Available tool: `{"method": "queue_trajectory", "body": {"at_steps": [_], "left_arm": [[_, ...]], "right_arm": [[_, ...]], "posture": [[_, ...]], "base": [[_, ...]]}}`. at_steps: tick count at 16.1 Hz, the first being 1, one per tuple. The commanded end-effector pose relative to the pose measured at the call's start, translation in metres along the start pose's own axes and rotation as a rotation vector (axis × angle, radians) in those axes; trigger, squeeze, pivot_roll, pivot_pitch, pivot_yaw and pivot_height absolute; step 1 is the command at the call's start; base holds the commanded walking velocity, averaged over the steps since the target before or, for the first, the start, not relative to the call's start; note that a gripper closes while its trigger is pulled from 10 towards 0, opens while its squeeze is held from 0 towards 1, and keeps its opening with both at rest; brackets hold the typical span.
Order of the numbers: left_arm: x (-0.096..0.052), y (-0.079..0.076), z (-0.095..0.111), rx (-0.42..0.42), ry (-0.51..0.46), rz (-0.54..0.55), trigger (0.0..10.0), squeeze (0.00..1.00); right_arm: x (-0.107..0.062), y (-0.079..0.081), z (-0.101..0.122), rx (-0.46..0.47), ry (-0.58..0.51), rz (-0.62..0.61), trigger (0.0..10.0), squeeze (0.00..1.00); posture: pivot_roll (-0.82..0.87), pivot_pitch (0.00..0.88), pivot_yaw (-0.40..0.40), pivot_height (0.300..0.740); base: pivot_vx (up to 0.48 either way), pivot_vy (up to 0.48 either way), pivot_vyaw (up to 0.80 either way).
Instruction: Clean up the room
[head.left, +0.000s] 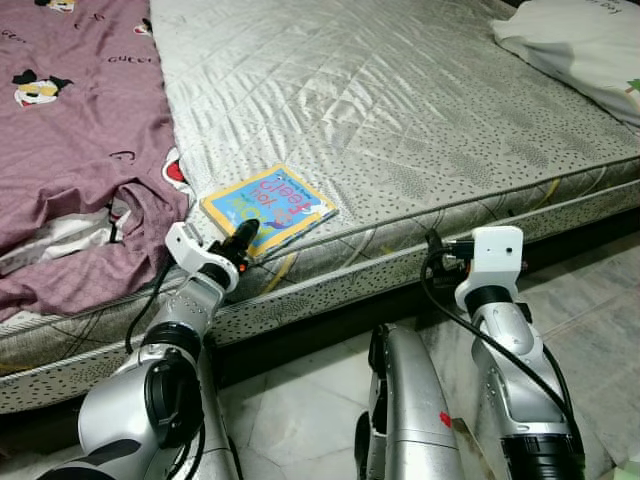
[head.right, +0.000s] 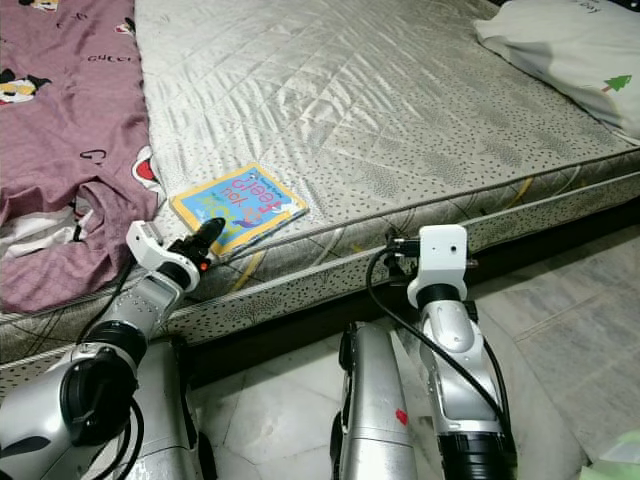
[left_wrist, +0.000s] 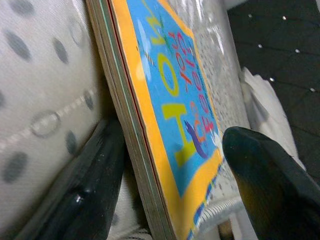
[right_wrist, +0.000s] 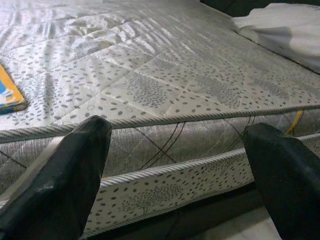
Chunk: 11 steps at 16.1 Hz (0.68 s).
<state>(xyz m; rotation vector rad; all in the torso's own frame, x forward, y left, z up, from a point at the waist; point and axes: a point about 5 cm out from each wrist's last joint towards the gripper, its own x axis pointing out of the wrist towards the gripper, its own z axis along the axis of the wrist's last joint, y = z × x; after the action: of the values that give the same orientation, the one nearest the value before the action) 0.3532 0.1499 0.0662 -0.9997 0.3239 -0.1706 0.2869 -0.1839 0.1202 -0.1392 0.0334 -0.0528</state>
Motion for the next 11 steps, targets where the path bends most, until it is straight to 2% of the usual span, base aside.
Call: {"method": "queue_trajectory", "body": {"at_steps": [1, 2, 11], "left_arm": [[-0.0008, 0.0016, -0.0295, -0.066, 0.12, 0.01, 8.0, 0.0], [-0.0001, -0.0001, -0.0281, -0.088, 0.109, -0.005, 0.0, 0.0], [0.0025, -0.0053, -0.0246, -0.103, 0.101, -0.027, 0.0, 0.0]], "right_arm": [[-0.0017, -0.0059, 0.0021, -0.008, -0.001, -0.016, 10.0, 0.0], [-0.0017, -0.0059, 0.0023, -0.009, 0.0, -0.016, 10.0, 0.0], [0.0024, -0.0017, 0.0046, 0.001, -0.006, -0.017, 10.0, 0.0]], "posture": [[-0.15, 0.069, -0.067, 0.453], [-0.15, 0.069, -0.067, 0.453], [-0.14, 0.051, -0.053, 0.453]], "base": [[0.0, 0.0, 0.0], [0.0, 0.0, 0.0], [0.0, 0.0, 0.0]]}}
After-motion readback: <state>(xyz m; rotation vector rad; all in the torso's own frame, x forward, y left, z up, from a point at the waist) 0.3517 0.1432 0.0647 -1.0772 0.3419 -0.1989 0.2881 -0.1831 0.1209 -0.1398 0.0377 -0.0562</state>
